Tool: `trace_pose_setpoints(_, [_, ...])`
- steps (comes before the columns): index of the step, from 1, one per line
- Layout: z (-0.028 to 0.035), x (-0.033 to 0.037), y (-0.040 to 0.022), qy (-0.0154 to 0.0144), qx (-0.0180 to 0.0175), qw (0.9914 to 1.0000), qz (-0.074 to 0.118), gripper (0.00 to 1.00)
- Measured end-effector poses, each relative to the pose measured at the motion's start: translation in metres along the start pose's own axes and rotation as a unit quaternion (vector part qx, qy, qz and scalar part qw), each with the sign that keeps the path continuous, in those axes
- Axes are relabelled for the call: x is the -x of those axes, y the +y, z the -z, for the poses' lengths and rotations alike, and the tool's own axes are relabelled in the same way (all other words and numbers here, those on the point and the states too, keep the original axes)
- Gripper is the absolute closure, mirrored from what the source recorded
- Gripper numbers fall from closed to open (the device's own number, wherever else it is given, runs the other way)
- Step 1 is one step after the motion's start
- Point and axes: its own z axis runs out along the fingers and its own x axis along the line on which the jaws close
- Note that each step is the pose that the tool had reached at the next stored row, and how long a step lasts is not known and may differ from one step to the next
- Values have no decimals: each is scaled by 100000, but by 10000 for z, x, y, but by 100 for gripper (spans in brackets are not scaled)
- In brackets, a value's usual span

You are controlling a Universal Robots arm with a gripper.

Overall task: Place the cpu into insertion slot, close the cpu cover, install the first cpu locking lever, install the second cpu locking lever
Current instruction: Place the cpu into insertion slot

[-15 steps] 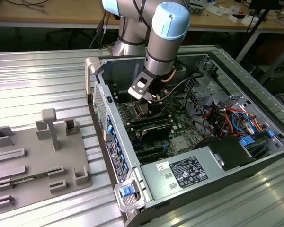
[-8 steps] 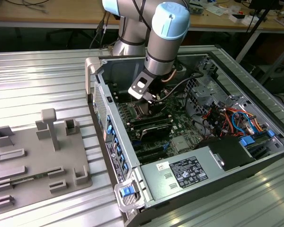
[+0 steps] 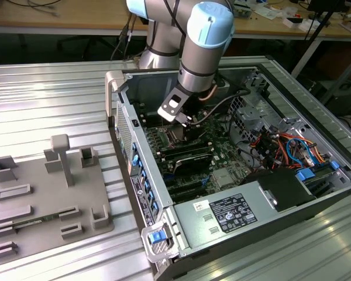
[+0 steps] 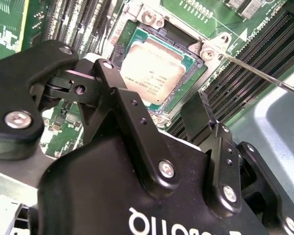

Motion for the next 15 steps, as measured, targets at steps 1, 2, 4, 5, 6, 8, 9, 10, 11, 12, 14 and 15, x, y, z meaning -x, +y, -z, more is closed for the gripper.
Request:
trace_pose_setpoints(1, [-1, -6, 0, -9, 3, 100000, -121, 27])
trace_pose_setpoints(2, [-3, -12, 0, -15, 4, 100000, -201, 27])
trace_pose_setpoints(4, [-5, -26, -1, -44, 1, 99999, -411, 27])
trace_pose_setpoints(5, [-8, -32, -1, -55, -3, 99998, -571, 27])
trace_pose_setpoints(6, [-9, -32, -1, -56, -3, 99998, -624, 27])
trace_pose_setpoints(8, [-11, -33, -1, -59, 8, 99997, -800, 27])
trace_pose_setpoints(9, [-11, -33, -1, -58, 12, 99996, -851, 27])
trace_pose_setpoints(10, [-12, -33, -1, -56, 11, 99996, -860, 27])
trace_pose_setpoints(11, [-11, -33, -1, -57, 16, 99996, -868, 27])
trace_pose_setpoints(12, [-4, -35, 0, -17, 40, 99996, -871, 27])
trace_pose_setpoints(14, [-1, -35, 1, -14, 38, 99996, -873, 27])
trace_pose_setpoints(15, [1, -34, 0, -45, 21, 99996, -870, 27])
